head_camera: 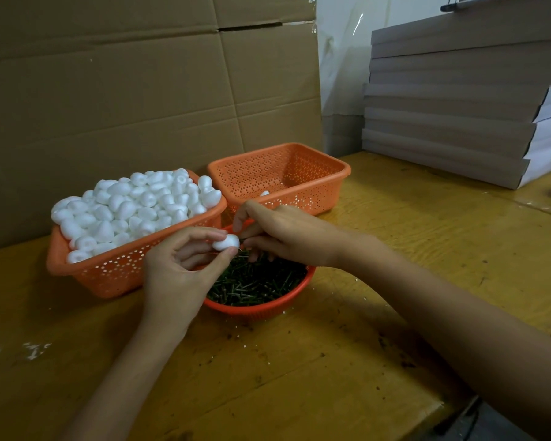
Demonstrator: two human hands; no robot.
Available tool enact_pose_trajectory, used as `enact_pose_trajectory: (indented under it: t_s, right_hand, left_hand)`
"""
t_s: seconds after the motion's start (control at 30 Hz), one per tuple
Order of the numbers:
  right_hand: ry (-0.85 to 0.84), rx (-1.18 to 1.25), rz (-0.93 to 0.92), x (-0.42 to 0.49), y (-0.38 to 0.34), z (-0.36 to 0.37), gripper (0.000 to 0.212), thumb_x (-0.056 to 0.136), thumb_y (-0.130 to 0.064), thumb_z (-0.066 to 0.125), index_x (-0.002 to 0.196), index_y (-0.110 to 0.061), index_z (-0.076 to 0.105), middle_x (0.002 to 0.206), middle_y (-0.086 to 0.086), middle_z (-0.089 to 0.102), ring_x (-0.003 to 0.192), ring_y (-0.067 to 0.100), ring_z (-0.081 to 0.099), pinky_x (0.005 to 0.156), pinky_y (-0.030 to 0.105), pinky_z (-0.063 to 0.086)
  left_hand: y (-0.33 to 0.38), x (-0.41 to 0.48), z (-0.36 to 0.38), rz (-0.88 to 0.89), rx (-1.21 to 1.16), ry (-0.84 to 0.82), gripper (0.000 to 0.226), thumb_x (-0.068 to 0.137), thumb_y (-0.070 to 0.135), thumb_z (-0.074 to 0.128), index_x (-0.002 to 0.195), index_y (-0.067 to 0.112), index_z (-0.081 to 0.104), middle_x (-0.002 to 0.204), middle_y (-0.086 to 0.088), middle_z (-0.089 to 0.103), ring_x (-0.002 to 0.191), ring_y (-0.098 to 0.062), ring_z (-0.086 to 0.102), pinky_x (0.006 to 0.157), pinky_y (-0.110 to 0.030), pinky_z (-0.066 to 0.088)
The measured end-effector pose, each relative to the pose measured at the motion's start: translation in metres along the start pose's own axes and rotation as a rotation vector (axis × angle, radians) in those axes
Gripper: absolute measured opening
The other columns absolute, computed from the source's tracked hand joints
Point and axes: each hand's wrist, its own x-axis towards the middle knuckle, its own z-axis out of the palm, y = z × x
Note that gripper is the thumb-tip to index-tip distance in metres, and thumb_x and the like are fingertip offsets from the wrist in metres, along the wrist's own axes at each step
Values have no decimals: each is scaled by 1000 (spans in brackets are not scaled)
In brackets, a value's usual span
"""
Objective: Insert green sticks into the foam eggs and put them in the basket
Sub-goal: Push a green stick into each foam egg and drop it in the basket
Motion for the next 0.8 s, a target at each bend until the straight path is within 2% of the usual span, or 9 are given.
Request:
enact_pose_trajectory:
  t_s: [0.1, 0.3, 0.57, 0.67, 0.8]
  right_hand:
    - [32, -20, 11, 0, 0, 0, 19, 106, -12, 58, 121, -4, 52, 90, -3, 78, 76, 2, 67, 70, 16, 47]
    - [98, -62, 48, -1, -3, -2, 14, 101, -19, 68, 107, -6, 65, 88, -5, 78, 83, 9, 73, 76, 35, 53]
    - [111, -47, 86, 0, -6, -2, 10, 99, -20, 72, 100, -11, 69, 87, -7, 78, 85, 3, 74, 77, 32, 56]
    - [92, -44, 76, 1, -6, -2, 10, 100, -22, 70, 99, -12, 69, 84, -10, 77, 82, 1, 73, 76, 27, 55]
    - [80, -24, 73, 1, -5, -2, 10, 101, -22, 69, 99, -12, 68, 80, -15, 75, 78, -1, 73, 72, 11, 48]
  left_hand:
    - [1, -1, 0, 0, -7, 2, 25, 80, 3, 88, 96, 18, 77, 101, 7, 81, 98, -12, 79, 83, -20, 61]
    - [2, -1, 0, -6, -17, 17, 26, 80, 2, 88, 96, 18, 78, 101, 8, 81, 97, -11, 79, 82, -19, 61]
    - [2, -1, 0, -15, -45, 14, 26, 80, 2, 88, 97, 19, 78, 102, 7, 82, 99, -13, 79, 84, -20, 61]
    - [2, 0, 0, -6, -37, 7, 25, 80, 2, 88, 97, 17, 79, 102, 6, 82, 99, -14, 79, 84, -21, 62]
    - [1, 1, -1, 1, -39, -4, 26, 80, 1, 88, 98, 19, 79, 102, 5, 82, 99, -15, 79, 85, -22, 62]
